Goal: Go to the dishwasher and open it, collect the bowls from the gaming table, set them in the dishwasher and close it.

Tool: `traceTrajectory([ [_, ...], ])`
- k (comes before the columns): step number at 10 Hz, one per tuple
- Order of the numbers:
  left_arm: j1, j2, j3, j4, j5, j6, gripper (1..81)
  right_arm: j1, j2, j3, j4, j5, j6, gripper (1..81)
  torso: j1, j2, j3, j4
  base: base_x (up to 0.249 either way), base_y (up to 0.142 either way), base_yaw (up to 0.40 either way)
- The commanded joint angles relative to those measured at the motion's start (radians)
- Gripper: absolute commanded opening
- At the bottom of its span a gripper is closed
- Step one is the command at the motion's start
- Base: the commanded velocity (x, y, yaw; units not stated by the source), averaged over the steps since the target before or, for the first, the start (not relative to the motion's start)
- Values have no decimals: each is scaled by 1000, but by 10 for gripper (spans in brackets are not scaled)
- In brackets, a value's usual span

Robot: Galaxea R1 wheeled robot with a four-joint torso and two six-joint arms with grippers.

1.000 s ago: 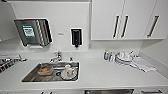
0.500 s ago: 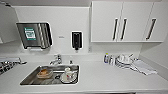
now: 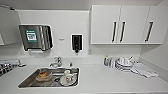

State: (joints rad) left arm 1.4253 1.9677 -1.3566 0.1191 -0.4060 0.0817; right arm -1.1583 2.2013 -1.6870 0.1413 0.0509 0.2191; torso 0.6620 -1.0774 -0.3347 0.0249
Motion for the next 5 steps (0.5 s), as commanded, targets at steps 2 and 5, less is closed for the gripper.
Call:
traceTrajectory([
  [2,-124,-113,160,161,141,-5,811,102,-45,17,12,-31,3,811,84,-130,0,0,0,0,0],
  [5,-102,-85,169,175,147,-5,811,105,-48,7,14,-31,5,811,149,-236,-21,0,0,0,0],
])
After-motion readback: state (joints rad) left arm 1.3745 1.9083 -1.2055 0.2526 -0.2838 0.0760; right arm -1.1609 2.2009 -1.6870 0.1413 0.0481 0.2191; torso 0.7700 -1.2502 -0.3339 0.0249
